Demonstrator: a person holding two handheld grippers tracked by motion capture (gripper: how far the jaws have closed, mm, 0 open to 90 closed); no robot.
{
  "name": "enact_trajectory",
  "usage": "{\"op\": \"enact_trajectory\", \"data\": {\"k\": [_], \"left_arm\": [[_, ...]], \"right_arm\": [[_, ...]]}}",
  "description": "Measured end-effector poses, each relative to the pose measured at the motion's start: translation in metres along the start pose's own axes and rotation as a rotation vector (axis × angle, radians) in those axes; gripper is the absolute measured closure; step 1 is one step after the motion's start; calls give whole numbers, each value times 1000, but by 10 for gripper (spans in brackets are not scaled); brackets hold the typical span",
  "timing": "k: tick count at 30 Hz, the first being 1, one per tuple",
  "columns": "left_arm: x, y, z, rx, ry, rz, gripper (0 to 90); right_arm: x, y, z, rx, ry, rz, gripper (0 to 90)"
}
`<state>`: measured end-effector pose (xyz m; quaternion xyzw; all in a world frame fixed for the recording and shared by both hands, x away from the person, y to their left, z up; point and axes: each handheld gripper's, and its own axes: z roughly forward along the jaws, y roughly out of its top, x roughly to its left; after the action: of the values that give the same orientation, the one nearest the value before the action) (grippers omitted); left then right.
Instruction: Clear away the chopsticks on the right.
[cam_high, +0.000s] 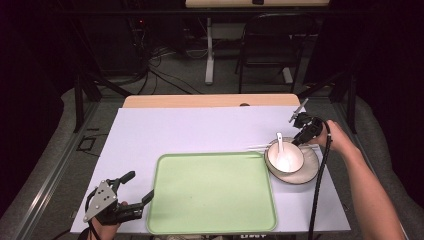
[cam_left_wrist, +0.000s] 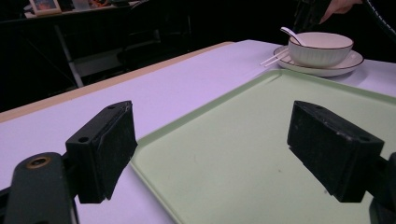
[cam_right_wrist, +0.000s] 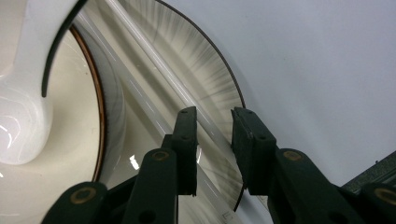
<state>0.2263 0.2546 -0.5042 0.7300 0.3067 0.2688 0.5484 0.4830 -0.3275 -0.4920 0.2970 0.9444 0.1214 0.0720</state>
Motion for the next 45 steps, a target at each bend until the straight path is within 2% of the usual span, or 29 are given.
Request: {"op": "enact_trajectory", "data": {"k": [2, 3, 6, 7, 8, 10, 12, 13, 15, 16, 20, 21, 25, 26, 27, 28, 29, 30, 33, 34, 38, 39, 43, 44, 45], "left_arm": [[0, 0, 0, 0, 0, 0, 154], [0, 0, 0, 0, 0, 0, 154], [0, 0, 0, 0, 0, 2, 154], [0, 0, 0, 0, 0, 0, 154], [0, 0, 0, 1, -1, 2, 154], [0, 0, 0, 0, -1, 0, 154], [0, 0, 0, 0, 0, 0, 154], [0, 0, 0, 0, 0, -1, 154], [0, 0, 0, 1, 0, 0, 154], [0, 0, 0, 2, -1, 2, 154], [0, 0, 0, 1, 0, 0, 154], [0, 0, 0, 1, 0, 0, 154], [0, 0, 0, 1, -1, 0, 154], [0, 0, 0, 0, -1, 0, 154], [0, 0, 0, 0, 0, 0, 154], [0, 0, 0, 0, 1, -1, 154], [0, 0, 0, 0, 1, 0, 154], [0, 0, 0, 1, 0, 0, 154], [0, 0, 0, 1, 0, 0, 154], [0, 0, 0, 1, 0, 2, 154], [0, 0, 0, 2, 0, 2, 154], [0, 0, 0, 1, 0, 2, 154], [0, 0, 0, 2, 0, 2, 154], [0, 0, 0, 2, 0, 2, 154], [0, 0, 0, 3, 0, 2, 154]], "right_arm": [[0, 0, 0, 3, 3, -1, 699], [-1, 1, -2, 32, 2, -29, 698], [1, 0, 0, 12, 4, -21, 696], [0, 2, -3, 57, -4, -46, 690], [1, 1, 2, 14, -17, -35, 691], [2, 2, 6, 71, -20, -63, 692], [4, 1, 12, 71, -26, -63, 709], [4, -1, 15, 43, -20, -52, 720], [3, 0, 13, 67, -21, -65, 729], [3, 0, 14, 54, -19, -64, 738], [3, 0, 12, 57, -10, -66, 784], [3, -1, 13, 26, -5, -67, 795], [3, -2, 10, 43, -7, -68, 830], [3, -3, 11, 22, -6, -67, 834], [2, -2, 7, 40, -11, -69, 834], [4, -4, 8, 6, -14, -46, 835], [2, -3, 4, 27, -16, -65, 835], [3, -4, 3, -11, -30, -54, 836], [4, -3, -3, 19, -47, -67, 836], [5, -4, -4, -8, -41, -57, 837], [7, -3, -12, -3, -65, -61, 838], [8, -4, -11, -48, -60, -50, 837], [11, -4, -16, -58, -63, -39, 838], [12, -4, -20, -40, -64, -35, 837], [11, -4, -21, -61, -65, -39, 838]]}}
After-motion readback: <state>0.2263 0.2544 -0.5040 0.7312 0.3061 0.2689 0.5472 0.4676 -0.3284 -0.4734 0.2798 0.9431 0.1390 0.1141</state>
